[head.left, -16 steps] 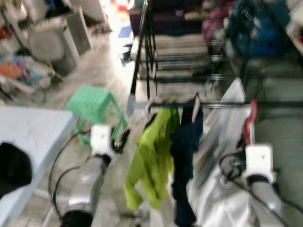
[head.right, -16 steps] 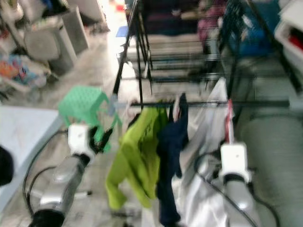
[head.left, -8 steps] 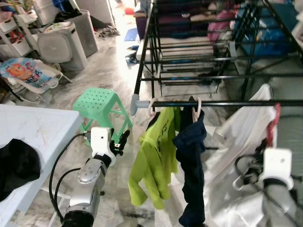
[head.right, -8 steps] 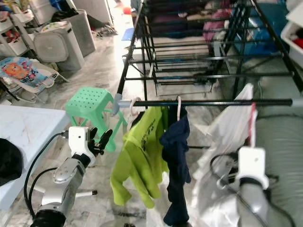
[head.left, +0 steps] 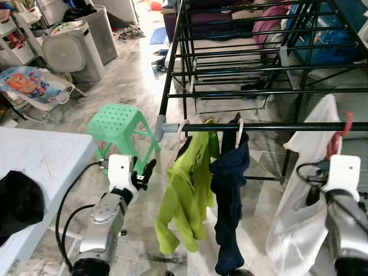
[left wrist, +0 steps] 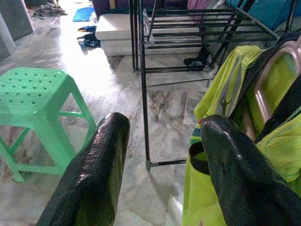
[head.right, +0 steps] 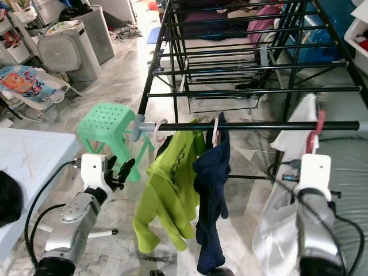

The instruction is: Hang hanger

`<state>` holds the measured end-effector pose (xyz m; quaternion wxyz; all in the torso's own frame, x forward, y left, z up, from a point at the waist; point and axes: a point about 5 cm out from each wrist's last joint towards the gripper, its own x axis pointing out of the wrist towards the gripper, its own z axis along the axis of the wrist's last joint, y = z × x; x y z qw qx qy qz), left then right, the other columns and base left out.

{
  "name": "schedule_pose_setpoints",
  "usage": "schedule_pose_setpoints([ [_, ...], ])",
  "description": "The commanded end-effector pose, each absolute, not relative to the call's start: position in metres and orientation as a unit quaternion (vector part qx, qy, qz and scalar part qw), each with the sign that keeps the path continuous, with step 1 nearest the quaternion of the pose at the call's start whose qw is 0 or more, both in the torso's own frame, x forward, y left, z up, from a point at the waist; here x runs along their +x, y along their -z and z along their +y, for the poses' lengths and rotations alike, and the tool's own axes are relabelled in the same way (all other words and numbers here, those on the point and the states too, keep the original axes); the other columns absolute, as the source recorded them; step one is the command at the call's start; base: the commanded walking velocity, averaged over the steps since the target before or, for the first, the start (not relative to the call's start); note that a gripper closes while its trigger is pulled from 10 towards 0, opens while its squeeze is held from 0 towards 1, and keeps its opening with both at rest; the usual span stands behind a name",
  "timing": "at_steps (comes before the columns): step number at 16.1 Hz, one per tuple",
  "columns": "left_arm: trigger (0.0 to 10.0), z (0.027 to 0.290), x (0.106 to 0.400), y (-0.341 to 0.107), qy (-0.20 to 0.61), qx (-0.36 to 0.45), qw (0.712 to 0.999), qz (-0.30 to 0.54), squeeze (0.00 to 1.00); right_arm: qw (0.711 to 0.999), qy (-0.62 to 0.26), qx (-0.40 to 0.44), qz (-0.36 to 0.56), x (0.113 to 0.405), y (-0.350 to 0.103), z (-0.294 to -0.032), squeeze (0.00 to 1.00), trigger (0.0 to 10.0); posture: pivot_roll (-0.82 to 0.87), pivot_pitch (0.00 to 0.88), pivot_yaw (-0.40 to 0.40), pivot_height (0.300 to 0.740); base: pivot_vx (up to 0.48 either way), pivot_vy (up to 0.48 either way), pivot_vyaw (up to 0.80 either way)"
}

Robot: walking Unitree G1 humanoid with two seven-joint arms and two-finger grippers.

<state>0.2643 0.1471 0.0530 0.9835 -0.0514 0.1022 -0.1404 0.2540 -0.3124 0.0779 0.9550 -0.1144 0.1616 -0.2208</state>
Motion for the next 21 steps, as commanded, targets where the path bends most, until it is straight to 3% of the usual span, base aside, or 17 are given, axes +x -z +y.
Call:
schedule_pose_setpoints([
  [1, 10.0, 0.154, 0.264, -0.057, 0.135, -0.041, 0.985, 0.098, 0.0, 0.957, 0.223, -0.096, 0.155, 0.263, -0.088, -0.317, 0.0, 10.0, -0.08, 0.0, 0.14, 0.74, 0.0, 0.0, 0.0],
  [9, 10.0, 0.148, 0.266, -0.059, 0.153, -0.036, 0.982, 0.103, 0.0, 0.942, 0.2, -0.026, 0.27, 0.24, -0.049, -0.313, 0.0, 10.0, -0.09, 0.0, 0.146, 0.74, 0.0, 0.0, 0.0],
  [10, 10.0, 0.148, 0.266, -0.059, 0.154, -0.036, 0.982, 0.104, 0.0, 0.943, 0.201, -0.02, 0.265, 0.239, -0.049, -0.313, 0.4, 10.0, -0.09, 0.0, 0.146, 0.74, 0.0, 0.0, 0.0],
  [11, 10.0, 0.148, 0.266, -0.059, 0.154, -0.037, 0.982, 0.104, 0.0, 0.947, 0.2, -0.01, 0.252, 0.238, -0.051, -0.312, 1.0, 10.0, -0.09, 0.0, 0.144, 0.74, 0.0, 0.0, 0.0],
  [16, 10.0, 0.143, 0.263, -0.056, 0.163, -0.053, 0.979, 0.106, 0.0, 0.958, 0.204, -0.11, 0.167, 0.226, -0.068, -0.305, 1.0, 10.0, -0.11, 0.0, 0.129, 0.74, 0.0, 0.0, 0.0],
  [21, 10.0, 0.139, 0.266, -0.055, 0.167, -0.058, 0.979, 0.105, 0.0, 0.95, 0.254, -0.132, 0.121, 0.205, -0.076, -0.301, 1.0, 10.0, -0.13, 0.0, 0.129, 0.74, 0.0, 0.0, 0.0],
])
